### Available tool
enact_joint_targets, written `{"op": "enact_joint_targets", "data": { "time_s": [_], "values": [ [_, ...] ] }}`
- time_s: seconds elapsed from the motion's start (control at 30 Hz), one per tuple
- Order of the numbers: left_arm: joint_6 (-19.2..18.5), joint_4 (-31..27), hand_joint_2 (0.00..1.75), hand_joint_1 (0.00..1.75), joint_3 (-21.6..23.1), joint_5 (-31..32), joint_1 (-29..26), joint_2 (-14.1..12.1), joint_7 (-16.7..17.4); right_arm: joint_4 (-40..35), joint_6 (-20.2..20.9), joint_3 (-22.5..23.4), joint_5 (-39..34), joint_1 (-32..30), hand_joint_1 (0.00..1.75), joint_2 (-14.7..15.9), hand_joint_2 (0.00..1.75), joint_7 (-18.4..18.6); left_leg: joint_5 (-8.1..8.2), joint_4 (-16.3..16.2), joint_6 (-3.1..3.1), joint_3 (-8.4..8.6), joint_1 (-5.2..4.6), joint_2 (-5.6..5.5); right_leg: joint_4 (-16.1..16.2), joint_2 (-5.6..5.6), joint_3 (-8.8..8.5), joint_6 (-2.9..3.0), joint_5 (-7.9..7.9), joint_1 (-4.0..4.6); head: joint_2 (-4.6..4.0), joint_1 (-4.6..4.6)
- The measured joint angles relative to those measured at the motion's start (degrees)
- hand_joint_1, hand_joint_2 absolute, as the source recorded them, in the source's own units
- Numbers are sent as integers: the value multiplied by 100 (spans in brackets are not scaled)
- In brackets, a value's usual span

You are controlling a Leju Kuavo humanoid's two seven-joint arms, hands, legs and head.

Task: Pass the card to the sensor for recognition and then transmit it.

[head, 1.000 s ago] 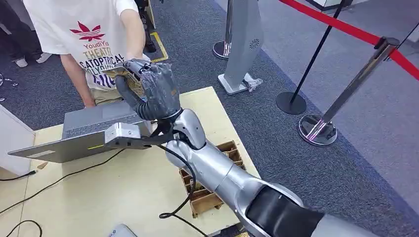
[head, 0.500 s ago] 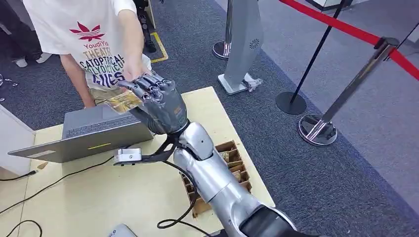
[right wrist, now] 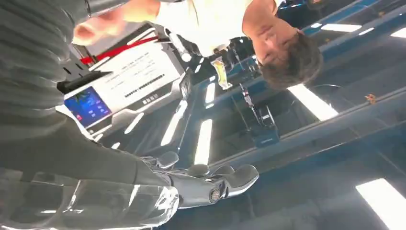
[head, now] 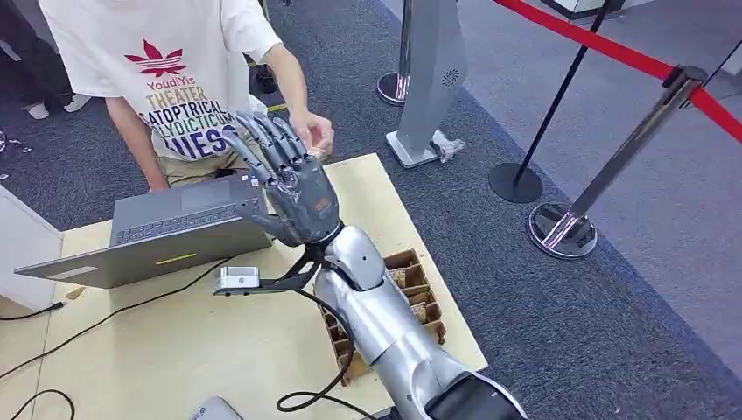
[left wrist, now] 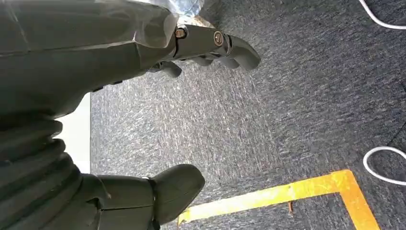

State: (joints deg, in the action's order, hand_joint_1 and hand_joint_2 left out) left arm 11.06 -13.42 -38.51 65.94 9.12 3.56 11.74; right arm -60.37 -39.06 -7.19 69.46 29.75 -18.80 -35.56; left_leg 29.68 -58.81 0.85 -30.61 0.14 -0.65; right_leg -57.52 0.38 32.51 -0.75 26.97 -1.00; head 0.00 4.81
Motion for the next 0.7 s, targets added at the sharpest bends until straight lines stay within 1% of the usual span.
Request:
{"op": "enact_joint_targets", "data": {
  "time_s": [0.1,0.2,0.23,0.3,0.37,0.47,0.5,0.53,0.57,0.6,0.63,0.7],
  "values": [
    [15,0,175,0,2,-20,-1,0,2,28,0,50,-302,-18,0,-9,175,-107,0,0,0,-1,0,0,0,0,0,0,0,0,0,0],
    [42,0,175,0,2,-59,-1,0,2,109,2,39,-976,-25,0,-24,175,-140,0,0,0,-1,0,0,0,0,0,0,0,0,0,0],
    [48,0,175,0,2,-83,-4,0,2,127,2,-14,-1265,-36,0,-22,175,-63,0,0,0,-1,0,0,0,0,0,0,0,0,0,0],
    [70,0,175,0,2,-142,-12,-2,0,96,2,-364,-2035,-91,0,37,175,339,0,0,0,0,0,1,0,1,1,0,0,0,0,-2],
    [87,0,175,0,0,-177,-25,-7,0,-5,2,-724,-2354,-156,0,162,175,645,0,0,0,-1,0,1,0,1,3,0,0,0,0,0],
    [98,0,175,0,0,-223,-44,-24,-7,-201,0,-1137,-2555,-228,0,337,175,918,0,0,0,-1,0,0,0,0,4,0,1,1,0,-2],
    [105,0,175,0,-2,-260,-60,-31,-26,-346,0,-1269,-2553,-300,5,438,175,1016,0,0,0,-1,0,-2,1,-3,4,1,1,1,0,0],
    [116,0,175,0,-7,-291,-88,-42,-57,-523,0,-1406,-2531,-402,5,553,175,1112,1,0,0,-2,0,-1,1,-2,4,1,1,0,0,0],
    [127,0,175,0,-11,-330,-117,-50,-72,-683,2,-1528,-2496,-513,10,652,175,1185,2,0,0,-2,0,-1,1,0,5,1,1,0,0,0],
    [144,0,175,0,-20,-370,-146,-57,-105,-825,0,-1629,-2461,-627,21,752,175,1235,3,0,-1,-2,0,0,2,1,5,1,1,0,0,0],
    [164,0,175,0,-33,-411,-172,-74,-133,-978,0,-1683,-2408,-759,24,851,175,1279,4,0,-1,-3,0,0,2,0,5,1,2,0,0,0],
    [170,0,175,0,-79,-461,-223,-87,-190,-1271,0,-1720,-2389,-1022,38,1034,175,1307,4,0,0,-7,-1,-4,4,-5,5,0,3,0,0,2]
  ]
}}
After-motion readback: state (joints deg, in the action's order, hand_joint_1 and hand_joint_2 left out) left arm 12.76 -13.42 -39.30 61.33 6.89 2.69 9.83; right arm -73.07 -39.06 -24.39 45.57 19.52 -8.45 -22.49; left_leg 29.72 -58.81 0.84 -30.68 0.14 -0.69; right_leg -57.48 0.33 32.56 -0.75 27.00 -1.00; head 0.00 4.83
